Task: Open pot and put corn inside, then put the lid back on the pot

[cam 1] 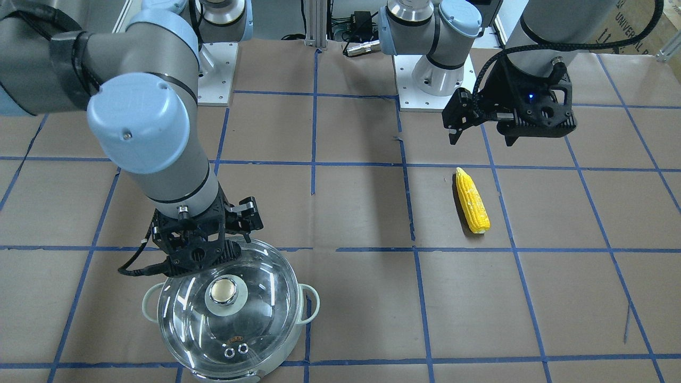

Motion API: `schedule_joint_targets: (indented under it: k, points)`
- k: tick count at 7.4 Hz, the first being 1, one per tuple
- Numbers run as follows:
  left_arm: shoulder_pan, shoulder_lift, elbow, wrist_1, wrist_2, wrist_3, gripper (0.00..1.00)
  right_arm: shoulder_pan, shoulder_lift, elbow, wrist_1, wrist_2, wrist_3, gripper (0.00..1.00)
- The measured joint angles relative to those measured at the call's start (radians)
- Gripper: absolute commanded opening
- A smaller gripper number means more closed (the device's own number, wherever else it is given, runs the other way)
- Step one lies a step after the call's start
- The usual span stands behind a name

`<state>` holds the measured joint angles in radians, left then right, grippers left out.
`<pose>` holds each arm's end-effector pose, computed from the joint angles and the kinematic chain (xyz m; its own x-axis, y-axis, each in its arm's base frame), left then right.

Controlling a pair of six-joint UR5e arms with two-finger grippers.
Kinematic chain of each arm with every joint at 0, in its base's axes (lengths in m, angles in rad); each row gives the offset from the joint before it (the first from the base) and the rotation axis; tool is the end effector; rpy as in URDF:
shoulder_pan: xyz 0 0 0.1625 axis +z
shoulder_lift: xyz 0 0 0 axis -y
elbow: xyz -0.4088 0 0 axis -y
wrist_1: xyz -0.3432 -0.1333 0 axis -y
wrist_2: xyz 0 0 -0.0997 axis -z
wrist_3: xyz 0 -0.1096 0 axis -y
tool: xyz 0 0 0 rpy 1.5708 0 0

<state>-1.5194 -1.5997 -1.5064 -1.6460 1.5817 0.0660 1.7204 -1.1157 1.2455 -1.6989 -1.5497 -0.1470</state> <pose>-0.1088 -0.4563 0.4698 -0.9999 0.0150 -0.0083 0.0146 0.9991 0.0403 0.2264 -0.5924 0.3755 -0.9561 -0.2922 -0.0211 -0.2922 0.9563 -0.0014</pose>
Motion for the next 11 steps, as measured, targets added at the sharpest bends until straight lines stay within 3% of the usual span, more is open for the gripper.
schedule_joint_targets:
  k: [3, 7, 11]
  points:
    - [-0.001, 0.002, -0.002, 0.0, 0.0, 0.0, 1.0, -0.002, 0.065, -0.034, -0.047, -0.006, -0.007, 0.78]
    - [-0.001, 0.006, -0.004, 0.0, 0.0, 0.001, 1.0, -0.002, 0.092, -0.056, -0.06, -0.006, -0.005, 0.78]
    - [-0.002, 0.003, -0.003, -0.001, 0.001, 0.001, 1.0, -0.002, 0.118, -0.095, -0.055, -0.009, -0.006, 0.54]
